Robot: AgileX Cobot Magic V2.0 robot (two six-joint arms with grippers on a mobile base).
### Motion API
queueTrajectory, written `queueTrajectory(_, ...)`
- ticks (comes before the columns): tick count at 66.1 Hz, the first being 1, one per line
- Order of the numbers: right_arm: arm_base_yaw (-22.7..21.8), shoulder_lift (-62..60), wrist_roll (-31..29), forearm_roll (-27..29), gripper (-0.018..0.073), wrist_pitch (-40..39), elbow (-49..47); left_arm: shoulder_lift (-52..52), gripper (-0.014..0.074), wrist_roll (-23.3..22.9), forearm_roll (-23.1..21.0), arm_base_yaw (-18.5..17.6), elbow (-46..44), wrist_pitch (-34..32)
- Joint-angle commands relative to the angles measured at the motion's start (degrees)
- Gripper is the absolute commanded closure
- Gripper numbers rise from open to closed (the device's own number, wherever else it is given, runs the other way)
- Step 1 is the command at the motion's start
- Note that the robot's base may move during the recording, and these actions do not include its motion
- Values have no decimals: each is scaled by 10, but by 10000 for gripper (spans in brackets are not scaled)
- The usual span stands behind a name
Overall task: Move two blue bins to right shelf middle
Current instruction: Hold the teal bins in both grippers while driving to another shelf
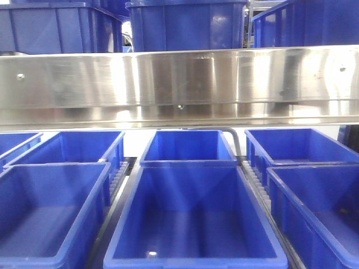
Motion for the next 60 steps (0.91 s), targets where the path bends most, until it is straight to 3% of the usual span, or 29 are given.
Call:
queueTrajectory(1,1,-11,-15,26,722,-42,-11,-10,707,11,-4,-3,-10,-59)
queueTrajectory(60,1,-11,-15,26,722,-42,-11,-10,707,11,-4,-3,-10,-59)
